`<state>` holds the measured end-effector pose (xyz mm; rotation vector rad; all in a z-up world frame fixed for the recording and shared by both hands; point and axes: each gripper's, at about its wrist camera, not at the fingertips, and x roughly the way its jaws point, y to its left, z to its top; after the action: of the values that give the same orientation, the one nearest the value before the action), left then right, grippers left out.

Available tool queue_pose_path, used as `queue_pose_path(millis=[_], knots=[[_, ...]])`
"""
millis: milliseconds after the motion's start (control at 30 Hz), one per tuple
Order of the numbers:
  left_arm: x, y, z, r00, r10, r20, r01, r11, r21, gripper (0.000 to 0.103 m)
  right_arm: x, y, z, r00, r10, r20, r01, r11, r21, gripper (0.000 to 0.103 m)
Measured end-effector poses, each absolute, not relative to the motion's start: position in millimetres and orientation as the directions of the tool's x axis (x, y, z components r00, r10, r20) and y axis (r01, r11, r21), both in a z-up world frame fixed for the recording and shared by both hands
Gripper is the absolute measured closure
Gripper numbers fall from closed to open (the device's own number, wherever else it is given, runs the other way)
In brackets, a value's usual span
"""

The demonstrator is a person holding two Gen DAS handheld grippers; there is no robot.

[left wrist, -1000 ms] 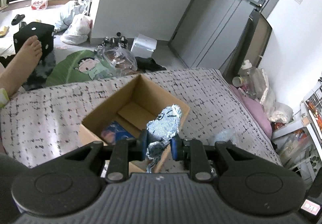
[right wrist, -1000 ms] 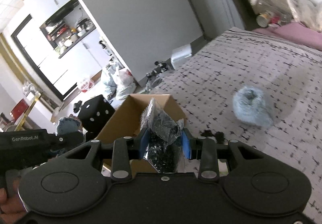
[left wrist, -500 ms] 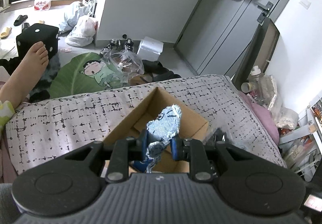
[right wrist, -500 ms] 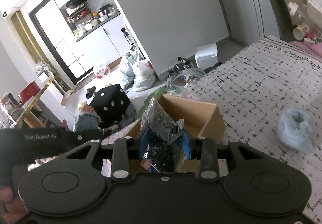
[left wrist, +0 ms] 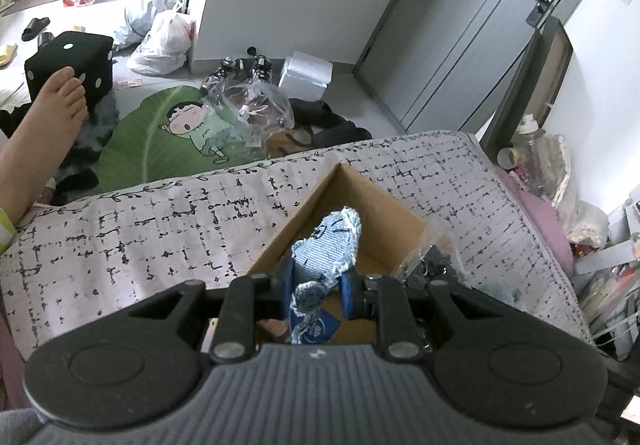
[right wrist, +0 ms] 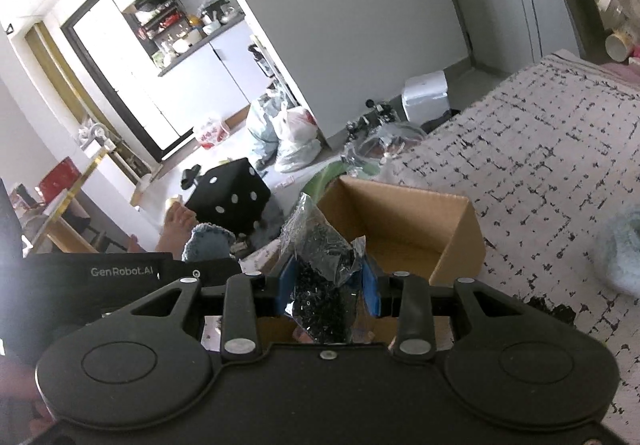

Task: Organize soft objects
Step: 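Lower both held items into the box and open the grippers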

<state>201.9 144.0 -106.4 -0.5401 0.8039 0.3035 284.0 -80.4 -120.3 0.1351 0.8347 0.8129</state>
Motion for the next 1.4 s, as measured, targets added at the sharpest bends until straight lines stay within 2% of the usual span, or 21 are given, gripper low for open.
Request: queue_pose_path(millis=[133,633,800,867,933,1200,1267,1400], knots=[[210.0,148.7,-116.9,0.64,0.044,-0.767,-0.459,0.823,-0.335,0.081,287.0,-76.3,-127.0,0.372,0.689,-0.623,-0.58,0.696,0.423,0.062],[247.5,138.4,-120.4,0.617,0.065,-0.784,-0.41,0.877,-0.25,0.079,297.4,-97.3,-113.4,0.404,0.656,-0.638,-0.519,0.738,0.431,0.06],[252.4,133.4,-118.8,0.61,0.066,-0.79,-0.399,0.887,-0.233,0.071,298.5,-104.9,-112.6,0.412,0.637,-0.651,-0.504,0.755,0.42,0.058],[254.1,131.2,-117.2,0.598,0.085,-0.797,-0.411,0.886,-0.214,0.06,299.8,-107.8,-112.2,0.411,0.633,-0.656,-0.496,0.759,0.421,0.058],[253.8,128.9,-114.2,0.59,0.112,-0.8,-0.425,0.885,-0.19,0.053,300.7,-112.0,-110.4,0.413,0.63,-0.658,-0.488,0.763,0.424,0.057],[247.2,115.7,-100.6,0.58,0.153,-0.8,-0.435,0.888,-0.146,0.049,301.1,-141.2,-95.1,0.45,0.601,-0.66,-0.44,0.793,0.422,0.047],[245.5,110.0,-98.0,0.58,0.157,-0.799,-0.434,0.89,-0.14,0.043,301.9,-148.9,-94.1,0.456,0.589,-0.668,-0.426,0.803,0.417,0.046],[241.6,95.9,-91.6,0.579,0.172,-0.797,-0.429,0.896,-0.118,0.04,301.7,-165.2,-91.1,0.454,0.57,-0.685,-0.4,0.817,0.415,0.038]])
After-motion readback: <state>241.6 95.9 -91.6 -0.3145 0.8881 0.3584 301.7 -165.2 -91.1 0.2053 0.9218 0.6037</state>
